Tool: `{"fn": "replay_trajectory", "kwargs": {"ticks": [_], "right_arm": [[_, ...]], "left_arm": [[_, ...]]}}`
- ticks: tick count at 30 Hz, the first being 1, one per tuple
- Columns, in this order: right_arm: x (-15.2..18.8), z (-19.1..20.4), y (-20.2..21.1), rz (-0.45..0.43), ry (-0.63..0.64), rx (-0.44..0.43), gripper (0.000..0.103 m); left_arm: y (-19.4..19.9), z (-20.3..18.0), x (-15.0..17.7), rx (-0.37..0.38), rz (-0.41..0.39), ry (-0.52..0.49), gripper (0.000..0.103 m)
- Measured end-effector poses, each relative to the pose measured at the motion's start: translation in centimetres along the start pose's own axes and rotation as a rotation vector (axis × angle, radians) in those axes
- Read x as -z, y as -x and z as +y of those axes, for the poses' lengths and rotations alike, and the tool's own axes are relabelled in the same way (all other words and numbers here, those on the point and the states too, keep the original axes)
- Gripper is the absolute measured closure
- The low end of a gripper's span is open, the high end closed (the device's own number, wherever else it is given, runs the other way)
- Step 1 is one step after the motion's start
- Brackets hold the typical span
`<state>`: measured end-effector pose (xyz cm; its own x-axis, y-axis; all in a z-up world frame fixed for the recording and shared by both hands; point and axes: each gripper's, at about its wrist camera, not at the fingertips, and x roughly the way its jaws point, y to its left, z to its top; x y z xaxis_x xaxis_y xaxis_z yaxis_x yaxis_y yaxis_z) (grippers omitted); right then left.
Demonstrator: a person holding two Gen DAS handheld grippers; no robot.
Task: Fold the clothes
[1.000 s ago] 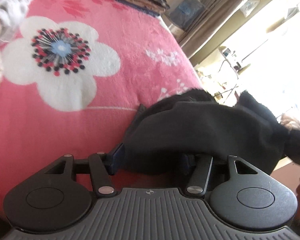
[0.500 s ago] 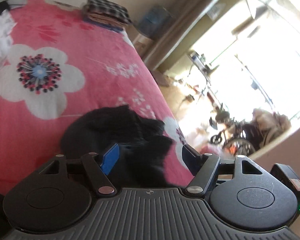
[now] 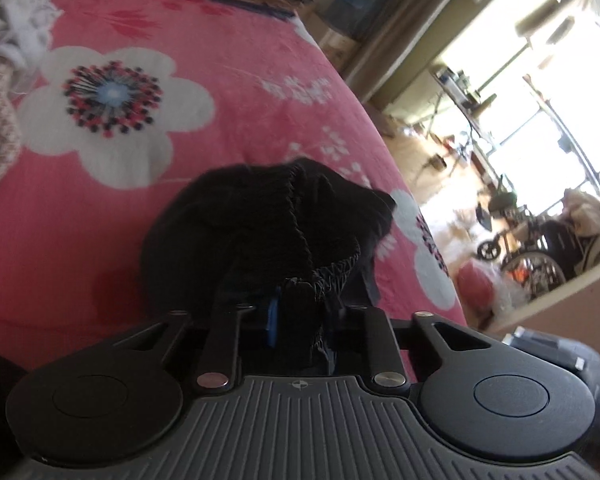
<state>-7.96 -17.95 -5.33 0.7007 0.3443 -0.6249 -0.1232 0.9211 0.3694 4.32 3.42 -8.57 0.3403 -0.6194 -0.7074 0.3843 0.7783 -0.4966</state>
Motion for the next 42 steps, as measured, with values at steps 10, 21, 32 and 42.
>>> {"fn": "replay_trajectory", "kwargs": {"ticks": [10,21,32,42], "right_arm": [[-7.2,-7.7,-3.7,-0.048,-0.203,0.071,0.026],[-5.3,-9.9,-9.8,0.119,-0.284,0.142,0.089],[-0.9,-10.1,2.7,0.087,-0.362,0.399,0.073],[-7.2,-4.1,0.1,-0.155,-0.013,0.094,0.022]], "left_arm": [[3.9,4.5,-1.8,-0.07,-0.158,0.181,0.092],[3.9,7.2,-4.7,-0.123,-0.239,0.219,0.094],[4.4,8.0,-4.9,-0.144,-0.28,0.22,0.094],[4.9,7.4,-4.4,-0.131,-0.275,0.16,0.094]]}}
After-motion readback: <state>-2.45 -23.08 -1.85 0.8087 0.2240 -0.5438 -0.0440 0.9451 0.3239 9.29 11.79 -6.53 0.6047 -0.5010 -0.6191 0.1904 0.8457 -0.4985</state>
